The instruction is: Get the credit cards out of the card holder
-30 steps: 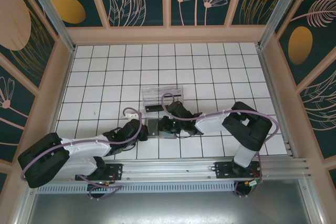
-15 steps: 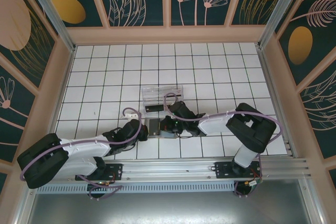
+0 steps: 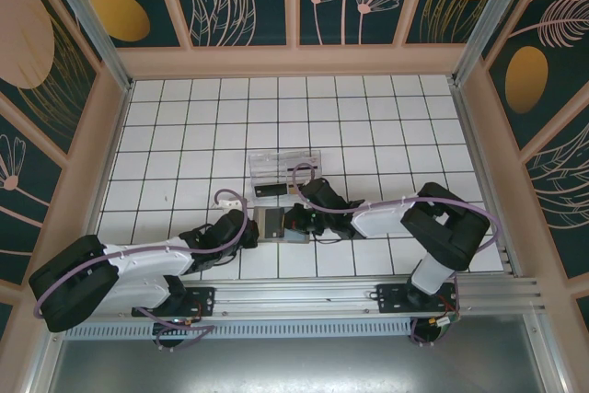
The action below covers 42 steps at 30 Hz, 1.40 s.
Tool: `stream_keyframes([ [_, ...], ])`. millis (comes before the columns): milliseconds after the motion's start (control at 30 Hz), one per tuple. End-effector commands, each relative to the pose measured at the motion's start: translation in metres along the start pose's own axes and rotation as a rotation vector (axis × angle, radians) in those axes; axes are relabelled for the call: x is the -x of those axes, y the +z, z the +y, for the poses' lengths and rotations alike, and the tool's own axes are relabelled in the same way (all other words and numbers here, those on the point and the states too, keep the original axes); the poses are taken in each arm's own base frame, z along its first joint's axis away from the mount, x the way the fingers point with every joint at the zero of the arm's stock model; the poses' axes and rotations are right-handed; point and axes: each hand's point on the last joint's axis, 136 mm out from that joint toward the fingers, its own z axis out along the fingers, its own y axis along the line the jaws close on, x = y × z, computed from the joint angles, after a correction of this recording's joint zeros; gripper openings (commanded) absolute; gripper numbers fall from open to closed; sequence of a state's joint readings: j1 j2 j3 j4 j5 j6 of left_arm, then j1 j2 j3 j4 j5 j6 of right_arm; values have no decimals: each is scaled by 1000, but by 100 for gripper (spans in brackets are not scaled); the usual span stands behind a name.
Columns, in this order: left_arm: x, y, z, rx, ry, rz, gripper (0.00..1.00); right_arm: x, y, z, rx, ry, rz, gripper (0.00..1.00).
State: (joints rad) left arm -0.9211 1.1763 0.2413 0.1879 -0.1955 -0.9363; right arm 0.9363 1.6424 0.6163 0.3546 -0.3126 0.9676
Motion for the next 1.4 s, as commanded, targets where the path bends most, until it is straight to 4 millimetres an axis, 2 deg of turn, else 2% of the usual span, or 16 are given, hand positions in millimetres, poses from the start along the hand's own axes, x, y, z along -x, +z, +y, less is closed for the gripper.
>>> stream_keyframes([
  [0, -8, 3, 10, 41, 15, 36, 0, 3, 6, 5, 29, -19, 3, 10],
  [167, -9, 3, 9, 38, 13, 40, 0, 4, 13, 6, 37, -13, 7, 16],
  [433, -9, 3, 8, 34, 14, 42, 0, 5, 17, 7, 40, -8, 15, 16],
  [567, -8, 3, 7, 31, 18, 43, 2, 5, 19, 9, 41, -8, 18, 20],
  [767, -8, 4, 7, 37, 22, 44, 0, 4, 18, 5, 27, -5, 23, 0],
  [1033, -10, 6, 18, 96, 18, 48, 0, 3, 8, -8, -9, 6, 9, 0],
  [1367, -11, 6, 19, 98, 16, 50, 0, 6, -12, -26, -48, 10, -15, 0],
])
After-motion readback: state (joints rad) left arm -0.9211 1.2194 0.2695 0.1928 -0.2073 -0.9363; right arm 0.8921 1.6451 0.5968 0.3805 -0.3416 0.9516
